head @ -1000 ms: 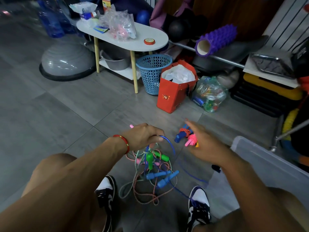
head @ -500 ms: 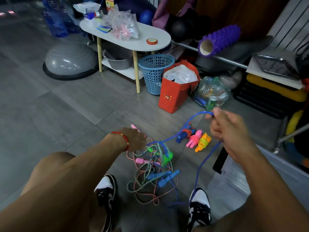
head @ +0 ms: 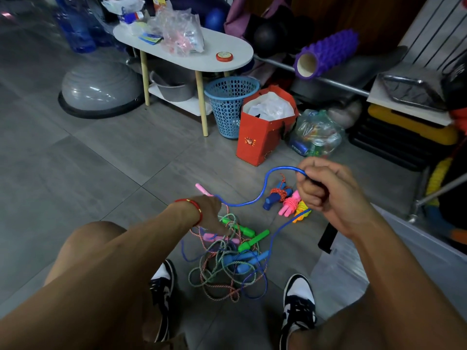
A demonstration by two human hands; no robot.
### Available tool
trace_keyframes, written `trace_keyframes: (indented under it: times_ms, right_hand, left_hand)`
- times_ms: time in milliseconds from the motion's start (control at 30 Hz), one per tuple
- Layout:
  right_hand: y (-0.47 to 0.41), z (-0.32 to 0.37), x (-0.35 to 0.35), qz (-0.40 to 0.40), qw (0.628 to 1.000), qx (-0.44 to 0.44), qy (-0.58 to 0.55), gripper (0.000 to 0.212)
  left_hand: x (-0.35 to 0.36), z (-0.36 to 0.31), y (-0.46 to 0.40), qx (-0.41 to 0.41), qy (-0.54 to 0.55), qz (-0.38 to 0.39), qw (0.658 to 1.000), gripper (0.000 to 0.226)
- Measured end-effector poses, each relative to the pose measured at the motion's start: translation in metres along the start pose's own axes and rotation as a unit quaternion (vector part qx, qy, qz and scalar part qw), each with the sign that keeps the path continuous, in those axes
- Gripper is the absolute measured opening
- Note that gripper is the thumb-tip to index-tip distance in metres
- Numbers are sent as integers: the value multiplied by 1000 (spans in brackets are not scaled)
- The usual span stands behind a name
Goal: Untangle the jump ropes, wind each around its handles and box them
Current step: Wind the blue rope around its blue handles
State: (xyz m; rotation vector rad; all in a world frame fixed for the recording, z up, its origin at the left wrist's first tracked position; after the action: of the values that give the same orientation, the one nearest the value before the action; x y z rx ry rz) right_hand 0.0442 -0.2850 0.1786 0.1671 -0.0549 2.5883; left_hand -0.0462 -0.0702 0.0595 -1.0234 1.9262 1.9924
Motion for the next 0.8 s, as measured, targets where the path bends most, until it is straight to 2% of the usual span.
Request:
trace_keyframes:
  times_ms: [67, 167, 233, 267, 333, 367, 400, 467, 500, 533, 567, 600, 633, 667, 733, 767, 800]
  right_hand:
    - [0, 0, 4, 16, 1000, 1, -13, 17]
    - [1, -3, 6, 63, 997, -1, -33, 20]
    - [3, -2, 7, 86, 996, -12, -30, 30]
    - [4, 0, 6, 80, 996, -22, -30, 36]
    - [6, 0, -8, 25, 999, -32, 22, 44]
    - [6, -2, -17, -15, 994, -16, 110, 43]
    - [5, -5, -26, -49, 971, 23, 234, 40]
    - [6, -24, -36, -61, 878, 189, 436, 18]
    - [7, -34, -33, -49, 824, 272, 495, 33]
    - [5, -46, -26, -14, 791, 298, 535, 63]
    - [0, -57, -13, 36, 796, 282, 534, 86]
    - [-4, -62, 6, 85, 818, 253, 509, 95]
    - [-8, -66, 23, 132, 844, 226, 468, 94]
    - [-12, -68, 34, 169, 873, 206, 408, 87]
    - [-14, -60, 41, 166, 935, 191, 250, 61]
    - [-13, -53, 38, 149, 948, 181, 217, 42]
    - [-13, -43, 31, 119, 948, 153, 254, 24]
  left_hand:
    - [-11, -5, 4, 19, 139, -107, 984, 81]
    - [-24, -8, 9, 42, 231, -226, 945, 64]
    - [-31, -6, 14, 84, 366, -283, 882, 58]
    - [-37, -7, 17, 113, 393, -307, 859, 58]
    - [-43, -12, 24, 157, 386, -300, 858, 53]
    - [-44, -15, 28, 172, 373, -283, 867, 53]
    - [-44, -19, 34, 188, 340, -276, 879, 54]
    - [-44, -32, 45, 222, 246, -284, 900, 53]
    - [-41, -39, 47, 235, 202, -284, 907, 48]
    - [-37, -46, 48, 256, 159, -290, 909, 42]
    - [-34, -53, 50, 272, 125, -294, 908, 40]
    - [-31, -58, 50, 285, 103, -300, 905, 39]
    - [-30, -62, 52, 288, 102, -299, 904, 35]
    - [-31, -64, 53, 294, 102, -308, 899, 27]
    - [-34, -61, 55, 276, 110, -319, 900, 21]
    - [-34, -55, 53, 265, 126, -306, 906, 21]
    - [-35, -48, 49, 257, 138, -295, 910, 25]
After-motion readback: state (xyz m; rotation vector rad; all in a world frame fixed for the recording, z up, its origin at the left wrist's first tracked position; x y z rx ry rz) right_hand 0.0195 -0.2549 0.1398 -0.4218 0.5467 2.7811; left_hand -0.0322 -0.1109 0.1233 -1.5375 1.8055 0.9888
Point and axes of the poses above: each hand's wrist, its own y-axis away from the middle knuckle, its own x-axis out of the palm, z = x × y, the point moved 5 cm from there along -y, towards the middle knuckle, and after that the axes turned 13 degrees about z, right-handed, at the moved point
